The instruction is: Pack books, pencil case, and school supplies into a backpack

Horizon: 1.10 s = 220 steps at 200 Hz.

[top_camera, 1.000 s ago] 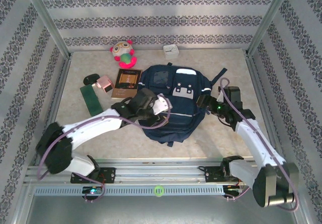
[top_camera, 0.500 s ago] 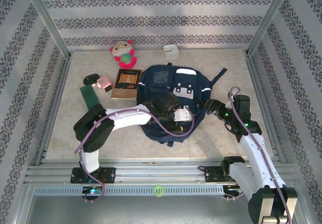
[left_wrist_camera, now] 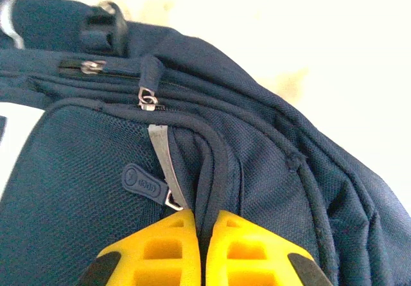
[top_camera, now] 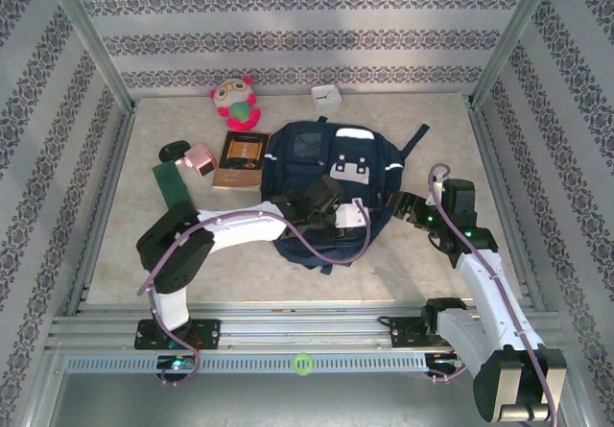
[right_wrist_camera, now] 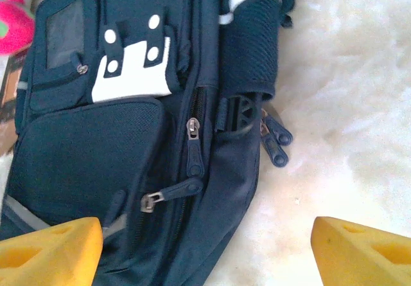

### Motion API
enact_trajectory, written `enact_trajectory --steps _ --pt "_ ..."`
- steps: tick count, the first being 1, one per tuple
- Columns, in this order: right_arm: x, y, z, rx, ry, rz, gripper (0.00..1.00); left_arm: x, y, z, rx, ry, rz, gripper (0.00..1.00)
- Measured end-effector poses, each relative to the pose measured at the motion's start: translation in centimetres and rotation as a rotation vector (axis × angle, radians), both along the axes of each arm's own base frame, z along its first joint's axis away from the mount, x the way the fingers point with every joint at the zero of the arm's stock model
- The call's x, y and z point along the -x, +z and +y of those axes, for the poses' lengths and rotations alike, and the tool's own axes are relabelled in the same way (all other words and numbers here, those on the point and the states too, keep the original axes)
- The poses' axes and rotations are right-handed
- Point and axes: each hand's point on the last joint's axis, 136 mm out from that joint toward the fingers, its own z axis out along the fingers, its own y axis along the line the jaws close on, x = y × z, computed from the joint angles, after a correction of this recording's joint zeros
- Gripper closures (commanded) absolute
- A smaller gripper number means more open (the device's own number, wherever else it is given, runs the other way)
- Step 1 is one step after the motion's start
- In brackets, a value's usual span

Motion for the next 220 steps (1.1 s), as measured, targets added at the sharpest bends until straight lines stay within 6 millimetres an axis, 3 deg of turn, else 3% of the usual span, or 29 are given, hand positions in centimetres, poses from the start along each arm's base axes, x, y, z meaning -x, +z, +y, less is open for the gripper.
enact_trajectory --steps 36,60,89,110,167,220 --pt "-0.4 1.4 0.2 0.085 0.144 -0.103 0.29 0.3 6.9 1.2 0.169 -0.011 0.029 1.0" --pt "-0.5 1.6 0.3 0.21 0.267 -0.175 0.31 -0.5 9.5 2.6 0.249 -0.004 0.057 1.0" --pt "-0.4 0.7 0.3 0.396 0.46 -0.239 0.33 -1.4 10.3 4.0 0.307 0.007 0.121 1.0" --pt "-0.3 -0.9 -0.2 0.483 0.567 -0.234 0.47 -1.9 10.6 4.8 0.343 0.012 0.166 1.0" --pt "-0.9 -5.0 0.4 0.488 0.755 -0.203 0.47 -2.6 11.3 6.1 0.396 0.01 0.227 1.0" --pt "-3.0 -5.5 1.2 0.467 0.827 -0.26 0.44 -3.8 12.8 6.8 0.474 0.027 0.248 1.0"
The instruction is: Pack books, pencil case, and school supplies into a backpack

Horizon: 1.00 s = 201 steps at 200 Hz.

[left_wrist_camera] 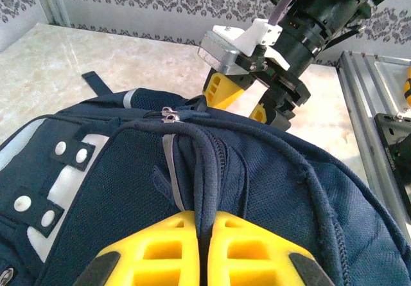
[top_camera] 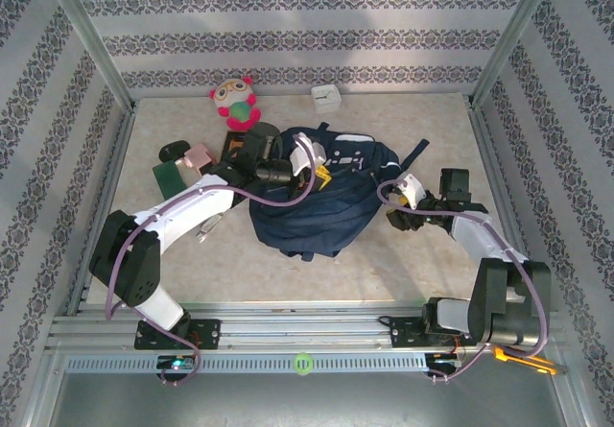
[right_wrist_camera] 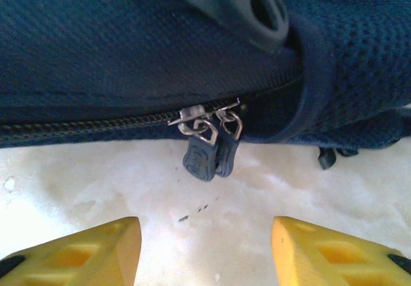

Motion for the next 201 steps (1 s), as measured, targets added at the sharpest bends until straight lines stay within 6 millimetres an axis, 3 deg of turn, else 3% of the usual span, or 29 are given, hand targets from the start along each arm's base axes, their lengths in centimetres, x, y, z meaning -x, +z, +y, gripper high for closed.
enact_trajectory --steps 64,92,132,183,201 --pt "-3.4 2.4 1.1 -0.025 0.046 -0.087 0.53 -0.5 1.0 0.1 0.045 0.014 0.011 1.0" --pt "-4.4 3.4 1.6 -0.072 0.053 -0.105 0.72 -0.7 1.2 0.1 0.055 0.02 0.013 1.0" --pt "-4.2 3.6 1.7 -0.105 0.031 -0.068 0.88 -1.2 1.2 0.3 0.045 0.052 0.002 1.0" --pt "-2.4 5.5 2.6 -0.211 -0.015 0.009 0.93 -2.5 1.4 0.9 0.022 0.13 -0.035 1.0" --pt "-1.8 6.4 3.2 -0.264 -0.027 0.033 0.88 -2.8 1.8 1.0 0.024 0.144 -0.048 1.0"
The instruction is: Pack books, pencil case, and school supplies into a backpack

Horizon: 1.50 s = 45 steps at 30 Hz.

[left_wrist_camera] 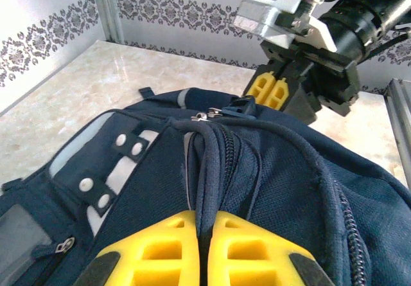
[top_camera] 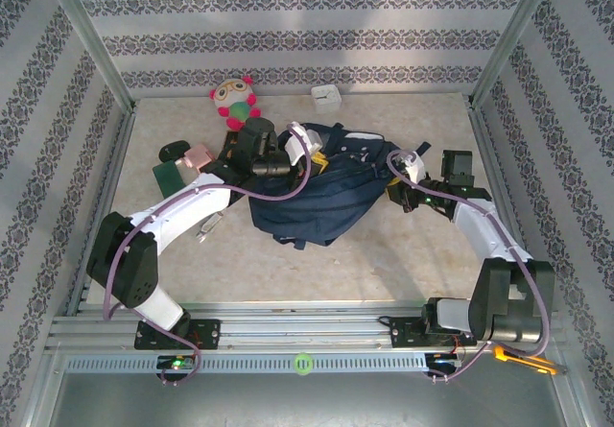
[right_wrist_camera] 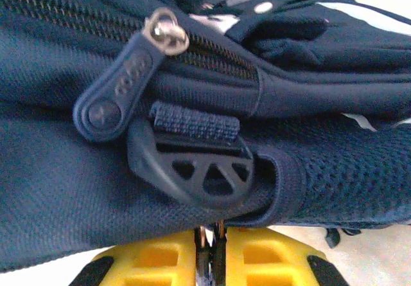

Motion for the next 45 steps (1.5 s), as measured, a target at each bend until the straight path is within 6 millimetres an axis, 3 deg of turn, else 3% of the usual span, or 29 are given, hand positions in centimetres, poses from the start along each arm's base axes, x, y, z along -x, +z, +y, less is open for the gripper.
enact_trajectory --steps 5,10,15,20,28,32,40,45 --pt "0.9 0.2 0.9 -0.069 -0.041 0.089 0.83 -0.1 0.4 -0.1 0.009 0.001 -0.014 1.0" --pt "0.6 0.0 0.8 -0.132 -0.144 0.185 0.74 -0.3 0.6 -0.1 0.017 0.01 -0.017 1.0" --pt "0.7 -0.5 1.2 -0.181 -0.187 0.242 0.72 -0.5 0.6 0.0 0.016 0.026 -0.015 1.0" --pt "0.6 -0.8 1.1 -0.194 -0.213 0.261 0.56 -0.7 0.5 0.0 0.013 0.039 -0.015 1.0" --pt "0.6 -1.6 0.7 -0.194 -0.258 0.284 0.66 -0.9 0.4 0.2 0.008 0.053 -0.018 1.0" --pt "0.1 -1.6 0.7 -0.206 -0.271 0.28 0.63 -0.9 0.4 0.2 0.008 0.052 -0.018 1.0" --pt "-0.8 -1.8 0.4 -0.215 -0.302 0.262 0.66 -0.8 0.5 0.1 0.01 0.046 -0.016 1.0" --pt "-1.5 -2.9 1.3 -0.267 -0.271 0.31 0.99 -0.6 0.5 0.0 0.017 0.033 -0.008 1.0"
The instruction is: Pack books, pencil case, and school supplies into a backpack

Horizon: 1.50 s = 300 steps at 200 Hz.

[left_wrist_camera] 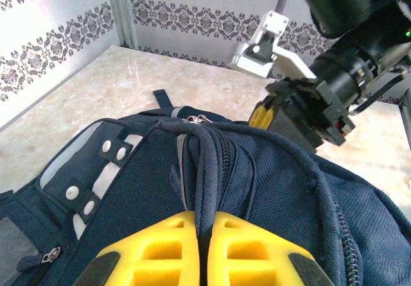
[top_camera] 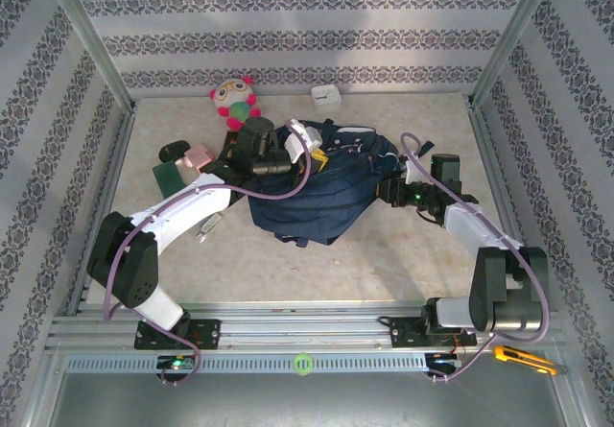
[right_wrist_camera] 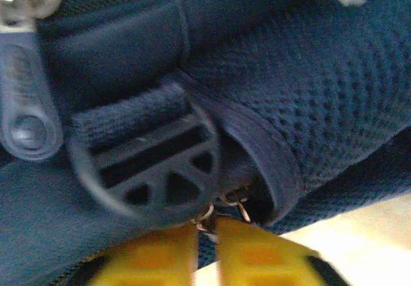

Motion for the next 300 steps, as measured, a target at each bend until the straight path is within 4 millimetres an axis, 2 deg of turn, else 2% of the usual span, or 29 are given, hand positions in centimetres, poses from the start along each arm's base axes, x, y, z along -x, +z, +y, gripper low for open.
enact_trajectory --steps 30,66,91,116,124,141,162,188,229,264,300 --pt "0.6 0.6 0.8 -0.069 0.025 0.032 1.0 -0.5 -0.2 0.3 -0.013 0.035 -0.006 1.0" --pt "2.0 3.7 2.1 -0.174 0.068 0.02 1.0 -1.5 -0.4 0.9 -0.042 0.102 -0.026 1.0" --pt "3.9 6.2 3.8 -0.253 0.139 0.008 1.0 -1.8 -0.6 1.1 -0.059 0.126 -0.035 1.0" --pt "5.1 7.6 4.8 -0.3 0.181 0.011 1.0 -1.8 -0.6 1.0 -0.06 0.129 -0.036 1.0" --pt "5.3 7.8 4.9 -0.299 0.182 0.006 0.9 -1.8 -0.7 1.0 -0.06 0.129 -0.036 1.0" --pt "5.1 7.5 4.2 -0.269 0.134 0.009 0.65 -1.8 -0.6 1.0 -0.059 0.127 -0.035 1.0" --pt "3.9 6.4 1.8 -0.195 -0.002 -0.005 0.54 -1.6 -0.6 0.9 -0.054 0.113 -0.032 1.0" --pt "2.5 4.1 -0.4 -0.099 -0.103 -0.018 0.49 -1.4 -0.5 1.1 -0.035 0.077 -0.018 1.0" --pt "1.1 1.0 -0.6 -0.04 -0.081 -0.007 0.49 -1.4 -0.1 2.1 0.018 0.039 0.036 1.0" --pt "0.5 0.0 0.7 -0.012 -0.014 -0.014 0.49 -1.3 0.3 2.7 0.051 0.008 0.065 1.0" --pt "-1.0 0.9 2.8 -0.024 0.089 -0.058 0.51 -1.1 0.5 2.7 0.065 -0.016 0.075 1.0"
